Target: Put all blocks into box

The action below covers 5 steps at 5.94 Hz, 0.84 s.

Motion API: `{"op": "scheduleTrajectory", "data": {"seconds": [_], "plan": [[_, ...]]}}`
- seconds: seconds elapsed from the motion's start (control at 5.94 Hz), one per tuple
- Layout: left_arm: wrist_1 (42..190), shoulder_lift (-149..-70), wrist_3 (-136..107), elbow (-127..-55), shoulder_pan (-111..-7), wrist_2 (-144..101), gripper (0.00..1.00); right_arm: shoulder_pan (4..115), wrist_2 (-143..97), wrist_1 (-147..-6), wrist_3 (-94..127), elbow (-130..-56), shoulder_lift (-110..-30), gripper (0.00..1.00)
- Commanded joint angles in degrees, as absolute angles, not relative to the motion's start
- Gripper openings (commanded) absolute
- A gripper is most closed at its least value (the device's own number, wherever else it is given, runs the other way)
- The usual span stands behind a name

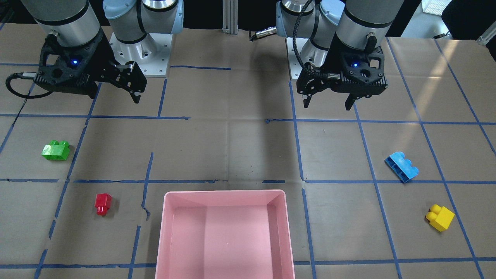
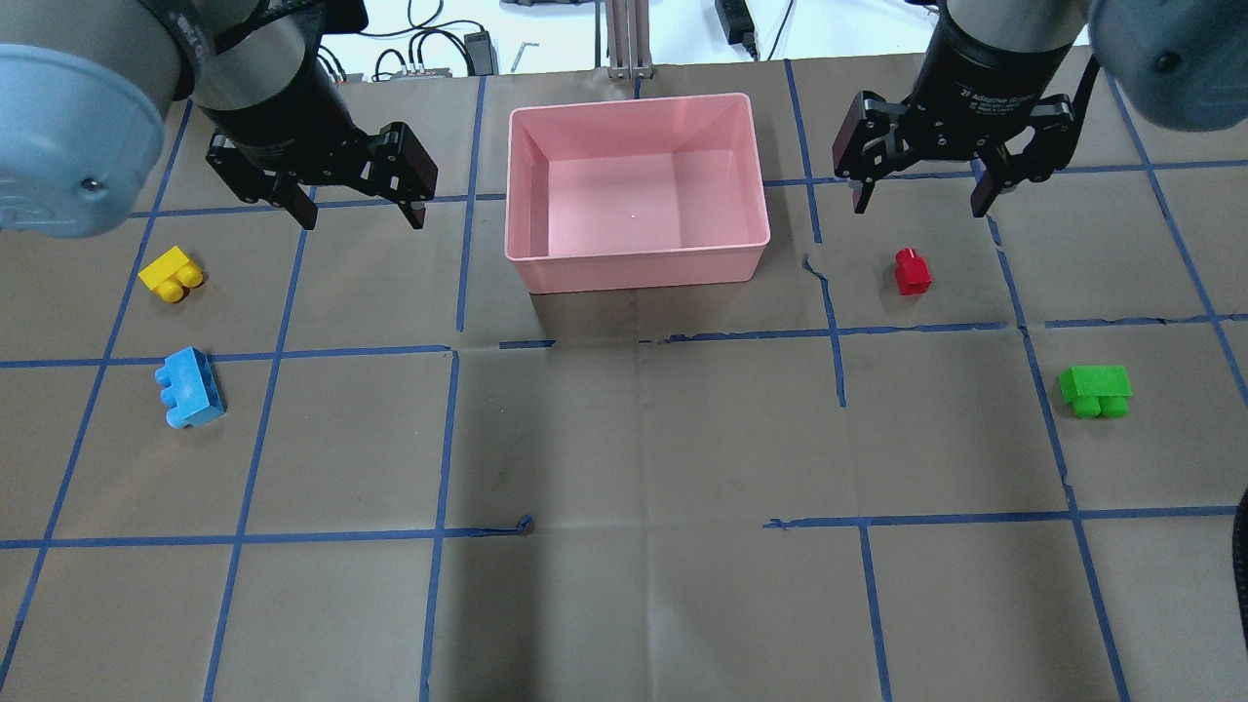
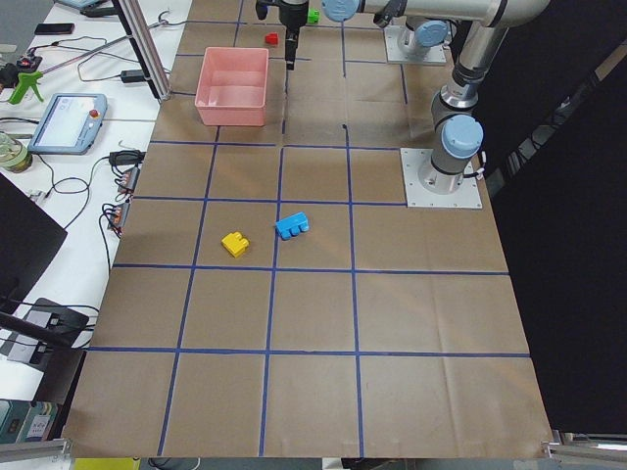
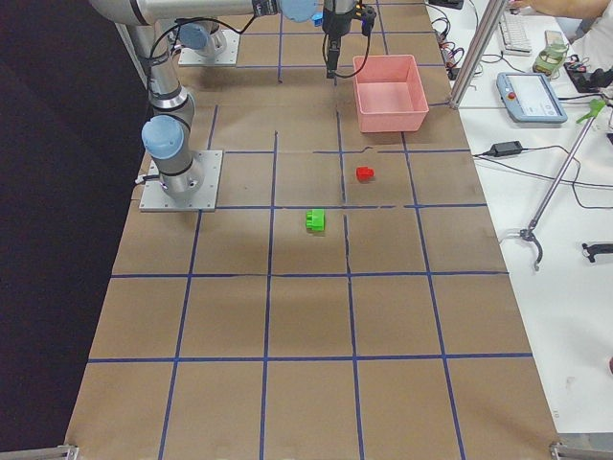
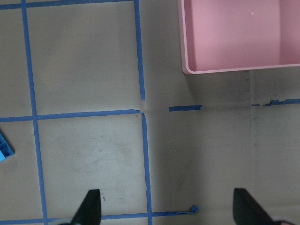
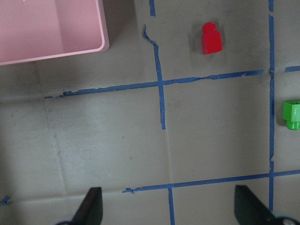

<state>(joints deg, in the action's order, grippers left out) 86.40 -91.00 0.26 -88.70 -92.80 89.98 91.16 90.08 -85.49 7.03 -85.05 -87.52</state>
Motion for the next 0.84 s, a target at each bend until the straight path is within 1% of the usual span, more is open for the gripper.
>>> {"op": "scheduleTrajectory", "data": {"seconds": [0.0, 0.34, 0.5, 0.67], "plan": [[86.3, -91.0, 0.4, -88.9, -92.3, 89.5, 0.99, 91.1, 89.8, -85.3, 6.9, -84.7, -87.7, 1.00], [87.0, -90.8, -0.1, -89.9, -91.9, 90.5, 0.99, 91.1, 90.1, -85.2, 7.1, -85.2, -87.7, 1.00], [86.2, -90.9, 0.3, -92.3, -90.3, 91.0, 0.99, 91.0, 90.2, -85.2, 7.1, -85.2, -87.6, 1.00], [85.0, -92.6, 1.0, -93.3, -85.0, 91.9, 0.99, 90.6, 90.7, -85.2, 7.0, -85.3, -87.5, 1.00]]}}
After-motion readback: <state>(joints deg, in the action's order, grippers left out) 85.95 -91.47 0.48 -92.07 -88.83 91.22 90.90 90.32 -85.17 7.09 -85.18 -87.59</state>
